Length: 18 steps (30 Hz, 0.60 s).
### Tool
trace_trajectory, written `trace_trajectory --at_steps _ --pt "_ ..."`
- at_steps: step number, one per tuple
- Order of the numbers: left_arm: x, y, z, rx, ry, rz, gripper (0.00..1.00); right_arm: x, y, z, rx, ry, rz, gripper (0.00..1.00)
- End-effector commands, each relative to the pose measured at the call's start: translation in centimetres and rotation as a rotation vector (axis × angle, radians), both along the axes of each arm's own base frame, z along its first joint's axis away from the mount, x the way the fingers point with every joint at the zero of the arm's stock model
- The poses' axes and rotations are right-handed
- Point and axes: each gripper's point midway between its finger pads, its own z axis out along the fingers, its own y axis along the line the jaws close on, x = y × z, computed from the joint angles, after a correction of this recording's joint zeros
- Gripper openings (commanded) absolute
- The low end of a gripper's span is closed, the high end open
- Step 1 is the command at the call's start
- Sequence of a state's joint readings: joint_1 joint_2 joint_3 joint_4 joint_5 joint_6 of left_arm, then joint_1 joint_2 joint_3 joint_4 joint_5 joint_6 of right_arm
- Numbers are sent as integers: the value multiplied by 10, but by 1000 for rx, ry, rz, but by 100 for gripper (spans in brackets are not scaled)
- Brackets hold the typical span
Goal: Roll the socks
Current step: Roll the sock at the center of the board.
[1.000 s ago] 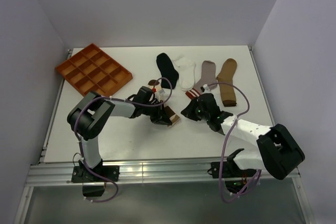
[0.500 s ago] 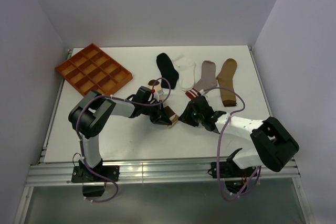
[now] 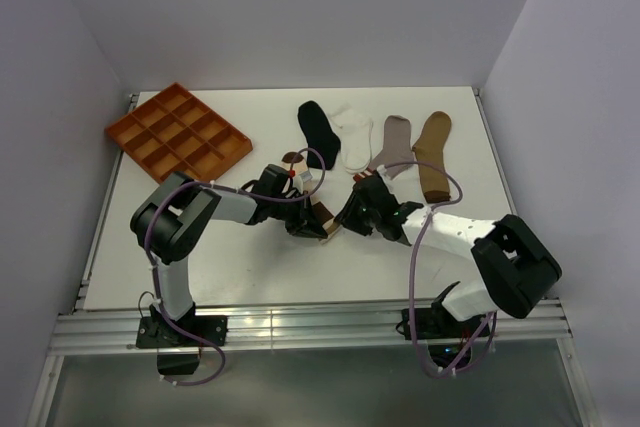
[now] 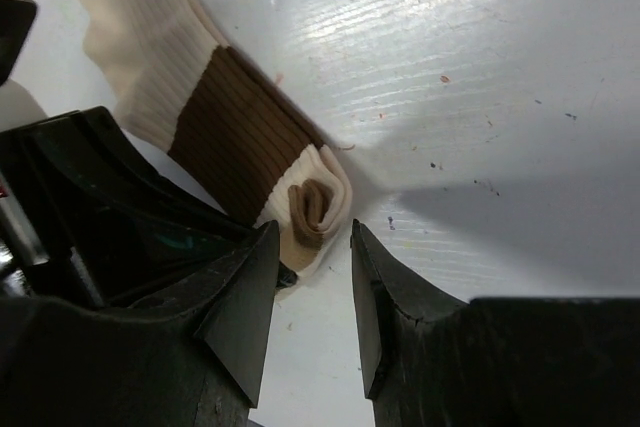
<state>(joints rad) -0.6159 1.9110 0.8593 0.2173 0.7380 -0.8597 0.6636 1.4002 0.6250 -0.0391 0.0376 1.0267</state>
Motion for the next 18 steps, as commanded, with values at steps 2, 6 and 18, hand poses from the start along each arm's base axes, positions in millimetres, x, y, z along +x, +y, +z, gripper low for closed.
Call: trace_trajectory --at_steps 2,6,18 --pt "3 11 -24 93 11 40 0 6 7 3 -12 14 -19 43" --pt "4 12 -25 99 7 41 0 5 9 -5 -11 33 -20 42" --pt "5 18 -30 161 -32 51 0 5 5 -15 -57 63 -31 1"
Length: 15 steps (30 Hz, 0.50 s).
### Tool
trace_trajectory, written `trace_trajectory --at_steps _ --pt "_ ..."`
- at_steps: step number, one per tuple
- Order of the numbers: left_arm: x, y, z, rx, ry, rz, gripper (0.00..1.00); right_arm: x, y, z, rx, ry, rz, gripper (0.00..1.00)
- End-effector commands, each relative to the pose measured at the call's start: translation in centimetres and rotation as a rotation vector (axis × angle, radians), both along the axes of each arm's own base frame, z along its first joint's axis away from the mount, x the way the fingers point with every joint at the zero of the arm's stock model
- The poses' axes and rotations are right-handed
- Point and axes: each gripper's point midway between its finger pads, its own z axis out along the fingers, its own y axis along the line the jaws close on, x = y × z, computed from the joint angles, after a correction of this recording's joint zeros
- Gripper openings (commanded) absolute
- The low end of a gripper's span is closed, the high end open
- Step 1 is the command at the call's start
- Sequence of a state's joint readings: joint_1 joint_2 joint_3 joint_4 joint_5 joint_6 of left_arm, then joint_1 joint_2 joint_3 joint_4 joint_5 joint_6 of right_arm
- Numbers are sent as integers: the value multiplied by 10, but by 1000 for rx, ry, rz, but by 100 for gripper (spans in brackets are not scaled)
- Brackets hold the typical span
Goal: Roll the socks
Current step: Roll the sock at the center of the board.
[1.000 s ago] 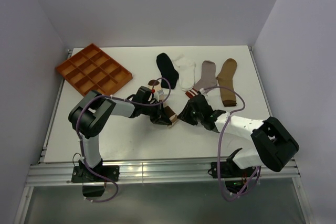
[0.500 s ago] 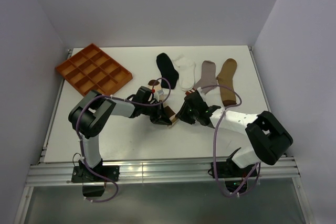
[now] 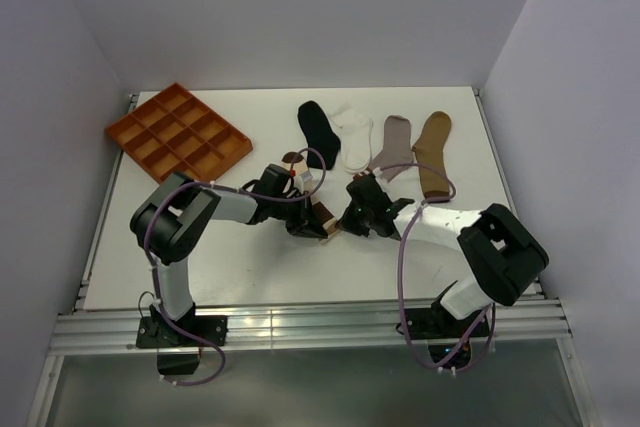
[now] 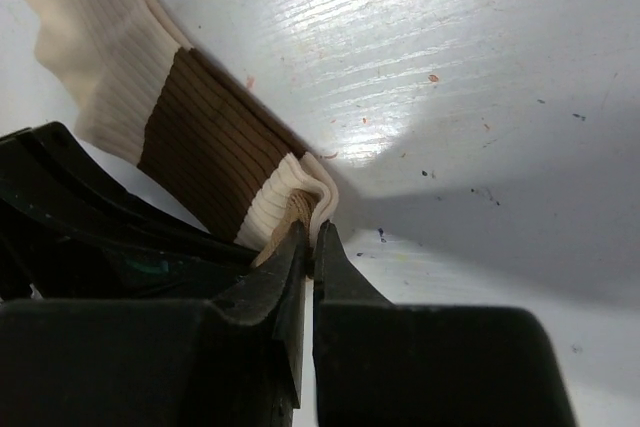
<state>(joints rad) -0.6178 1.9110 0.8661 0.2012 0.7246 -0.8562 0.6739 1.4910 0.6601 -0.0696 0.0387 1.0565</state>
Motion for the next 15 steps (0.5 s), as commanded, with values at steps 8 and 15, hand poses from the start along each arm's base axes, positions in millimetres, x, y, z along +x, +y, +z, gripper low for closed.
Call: trace_trajectory --at_steps 8,15 --pt "13 23 -17 253 -184 75 25 2 -2 -3 -69 46 -11 0" --pt "21 21 10 312 -397 97 50 5 2 1 -88 70 -1 0"
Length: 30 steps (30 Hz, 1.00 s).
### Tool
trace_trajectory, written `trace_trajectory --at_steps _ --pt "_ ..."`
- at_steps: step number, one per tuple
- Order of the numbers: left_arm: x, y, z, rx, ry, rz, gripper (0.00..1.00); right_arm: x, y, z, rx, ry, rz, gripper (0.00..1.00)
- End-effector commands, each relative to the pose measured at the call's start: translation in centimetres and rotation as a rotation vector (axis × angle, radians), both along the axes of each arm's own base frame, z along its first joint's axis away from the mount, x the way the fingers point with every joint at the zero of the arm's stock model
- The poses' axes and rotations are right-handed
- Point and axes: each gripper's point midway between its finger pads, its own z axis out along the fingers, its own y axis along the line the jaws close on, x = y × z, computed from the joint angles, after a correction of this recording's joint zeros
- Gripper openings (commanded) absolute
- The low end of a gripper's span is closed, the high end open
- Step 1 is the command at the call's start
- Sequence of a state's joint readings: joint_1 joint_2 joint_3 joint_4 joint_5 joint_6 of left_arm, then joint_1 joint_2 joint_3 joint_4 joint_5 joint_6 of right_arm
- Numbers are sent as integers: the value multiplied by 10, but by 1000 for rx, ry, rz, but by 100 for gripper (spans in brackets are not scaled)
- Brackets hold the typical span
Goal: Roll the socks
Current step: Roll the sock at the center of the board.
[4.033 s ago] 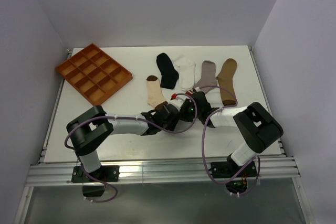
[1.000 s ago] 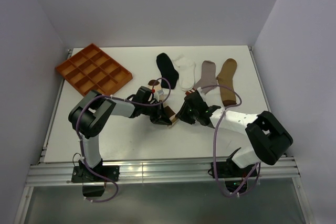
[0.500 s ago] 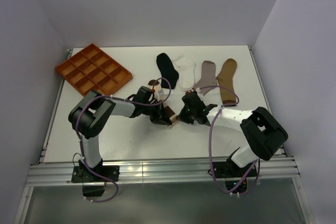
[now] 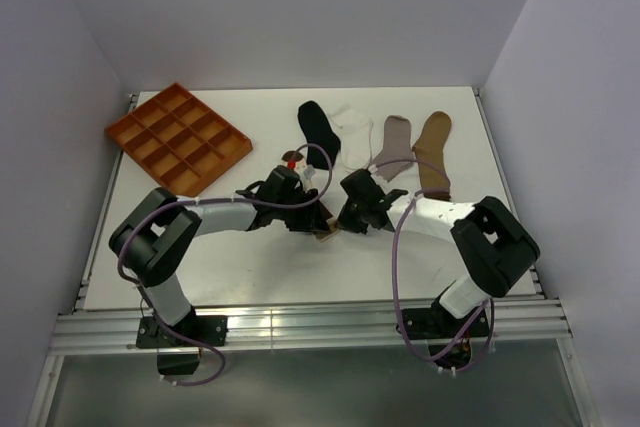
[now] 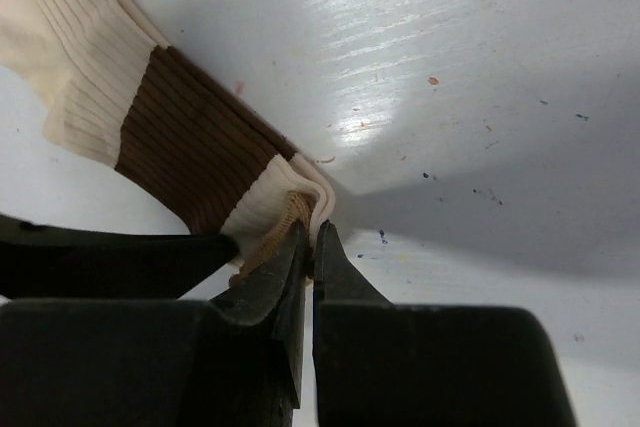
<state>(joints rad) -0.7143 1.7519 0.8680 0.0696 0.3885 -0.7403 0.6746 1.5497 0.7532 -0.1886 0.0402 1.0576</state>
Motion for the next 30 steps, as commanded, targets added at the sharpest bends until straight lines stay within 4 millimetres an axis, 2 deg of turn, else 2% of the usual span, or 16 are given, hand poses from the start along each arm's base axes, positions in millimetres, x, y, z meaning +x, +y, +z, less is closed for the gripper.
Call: trace_trajectory --at_steps 1,8,21,30 --pt "9 14 4 117 -160 33 50 3 2 4 -33 11 4 0" --pt "6 7 17 125 -297 -8 51 2 3 3 -46 36 13 0" --pt "-11 -18 39 103 -547 -120 49 2 10 4 -24 47 35 0" --pt "-10 -14 24 194 -576 -124 47 3 13 5 -14 49 42 0"
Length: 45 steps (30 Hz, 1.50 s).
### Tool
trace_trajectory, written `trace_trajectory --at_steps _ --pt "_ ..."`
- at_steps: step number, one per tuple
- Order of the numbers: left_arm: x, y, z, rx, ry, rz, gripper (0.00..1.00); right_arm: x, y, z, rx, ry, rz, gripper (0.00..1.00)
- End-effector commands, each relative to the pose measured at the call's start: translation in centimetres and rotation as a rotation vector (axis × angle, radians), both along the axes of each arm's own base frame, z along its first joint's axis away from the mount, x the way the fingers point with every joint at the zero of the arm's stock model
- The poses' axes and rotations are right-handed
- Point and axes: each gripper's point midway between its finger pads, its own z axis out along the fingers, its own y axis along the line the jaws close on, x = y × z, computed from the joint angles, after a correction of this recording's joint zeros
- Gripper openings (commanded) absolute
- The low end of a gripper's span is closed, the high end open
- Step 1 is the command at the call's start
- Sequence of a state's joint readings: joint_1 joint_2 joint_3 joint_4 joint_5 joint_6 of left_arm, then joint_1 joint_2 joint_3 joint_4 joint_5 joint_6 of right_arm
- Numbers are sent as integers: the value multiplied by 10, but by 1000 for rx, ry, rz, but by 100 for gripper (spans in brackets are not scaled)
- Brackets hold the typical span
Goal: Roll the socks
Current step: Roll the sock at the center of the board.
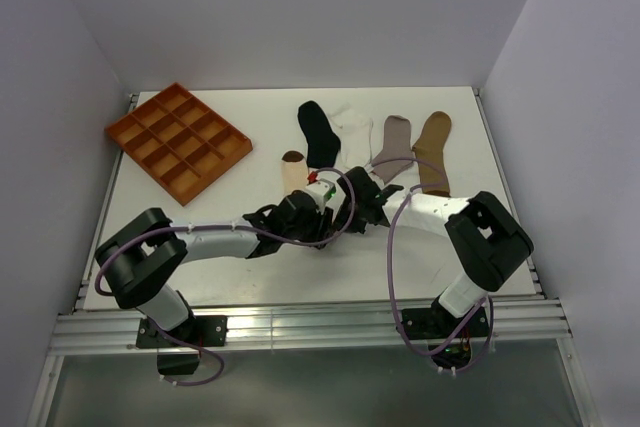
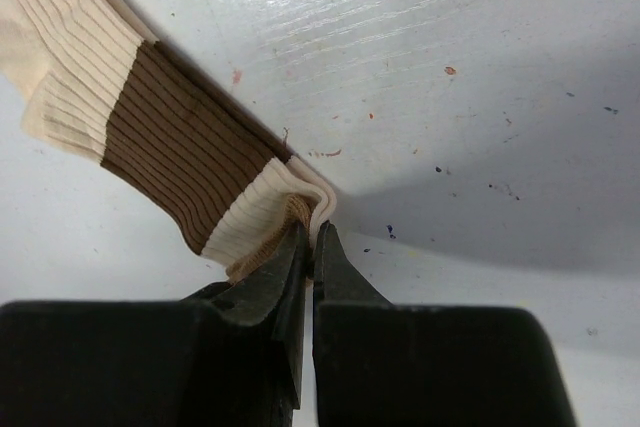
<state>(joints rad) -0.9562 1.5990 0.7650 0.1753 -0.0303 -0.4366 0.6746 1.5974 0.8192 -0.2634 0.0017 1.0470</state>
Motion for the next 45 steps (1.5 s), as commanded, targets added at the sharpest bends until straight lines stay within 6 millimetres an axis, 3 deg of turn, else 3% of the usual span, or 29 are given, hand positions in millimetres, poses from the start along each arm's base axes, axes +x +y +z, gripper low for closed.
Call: trace_trajectory --at_steps 1,13,27,33,35,37,39,45 --pt "6 -4 6 11 -70 -1 47 6 7 6 2 -14 12 0" --pt "-4 8 -17 102 -46 12 40 7 8 6 6 -15 8 0" --pt "-7 24 -45 239 3 36 39 10 7 13 34 -12 4 0" --pt "-8 21 -54 279 20 31 26 12 5 18 63 -17 -8 0" --pt "-11 24 -58 306 37 25 12 13 5 21 71 -22 -8 0" --pt "-11 21 -58 303 45 23 0 15 4 25 86 -31 -11 4" --pt "-13 16 -57 288 61 8 0 16 3 27 95 -39 -12 7" --pt "-22 -9 -43 129 198 -44 0 16 -9 37 142 -101 -61 31"
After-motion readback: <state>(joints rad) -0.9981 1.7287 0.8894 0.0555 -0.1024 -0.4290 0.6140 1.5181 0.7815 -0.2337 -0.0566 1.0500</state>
